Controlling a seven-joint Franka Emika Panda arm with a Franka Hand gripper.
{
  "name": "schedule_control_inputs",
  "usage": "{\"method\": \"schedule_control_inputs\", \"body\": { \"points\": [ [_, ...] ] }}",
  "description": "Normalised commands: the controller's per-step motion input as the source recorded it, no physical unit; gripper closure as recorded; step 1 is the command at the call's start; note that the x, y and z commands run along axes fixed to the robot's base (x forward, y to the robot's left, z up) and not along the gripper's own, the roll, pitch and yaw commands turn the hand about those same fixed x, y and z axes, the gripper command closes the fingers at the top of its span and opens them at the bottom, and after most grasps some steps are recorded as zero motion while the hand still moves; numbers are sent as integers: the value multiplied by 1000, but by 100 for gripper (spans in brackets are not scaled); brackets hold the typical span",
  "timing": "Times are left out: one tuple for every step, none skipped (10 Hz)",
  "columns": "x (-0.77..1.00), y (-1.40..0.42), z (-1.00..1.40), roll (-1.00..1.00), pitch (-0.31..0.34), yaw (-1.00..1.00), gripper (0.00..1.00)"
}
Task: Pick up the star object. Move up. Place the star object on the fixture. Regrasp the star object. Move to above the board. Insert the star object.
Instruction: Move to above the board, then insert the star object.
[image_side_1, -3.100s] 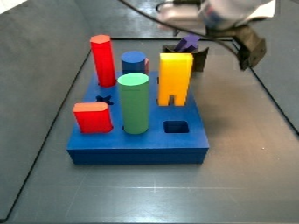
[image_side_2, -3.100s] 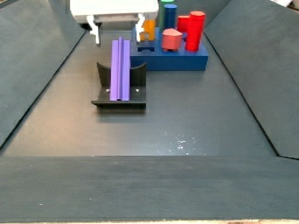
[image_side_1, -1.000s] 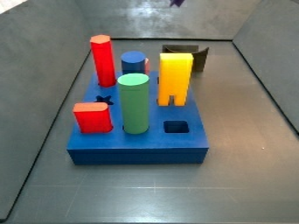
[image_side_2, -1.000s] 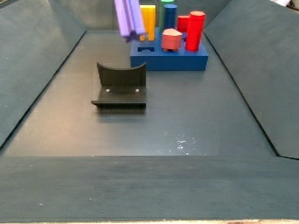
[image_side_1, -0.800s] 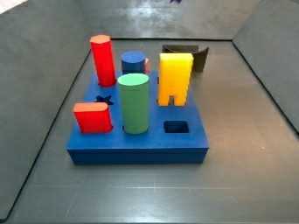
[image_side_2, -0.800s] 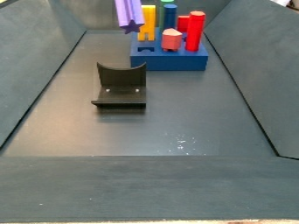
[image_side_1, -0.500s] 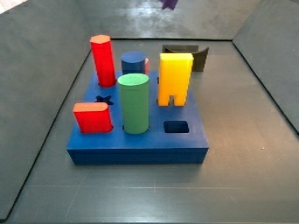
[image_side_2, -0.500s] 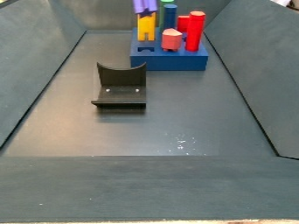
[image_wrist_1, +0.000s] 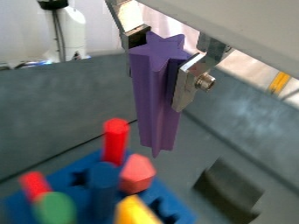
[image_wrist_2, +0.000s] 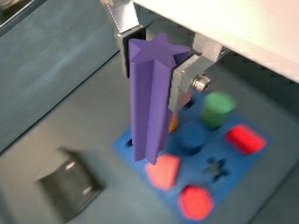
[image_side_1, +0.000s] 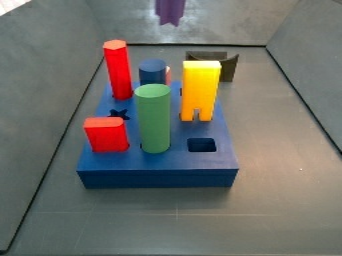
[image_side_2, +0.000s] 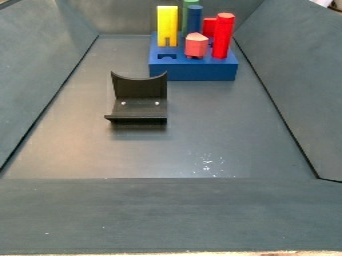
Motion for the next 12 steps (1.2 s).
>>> {"method": "schedule_control_inputs", "body": {
  "points": [
    [-171,-157,52,-1000,-104,-248,100],
    [-91,-53,33,-864,-66,-197,100],
    [-71,-34,24,-629,-46,-135,100],
    [-53,-17,2,-427,-36,-82,100],
    [-36,-4,7,-288,-26,-50,100],
    [0,63,0,-13,0,0,100],
    [-454,57,-3,0,0,-114,100],
    [-820,174,-134,-53,-79,0,100],
    [-1000,231,-111,-90,-140,0,100],
    [-940,157,-14,-166,-179,60,100],
    [-857,109,-31,-230,-227,63,100],
    [-763,26,-74,-270,-239,123,100]
  ]
}}
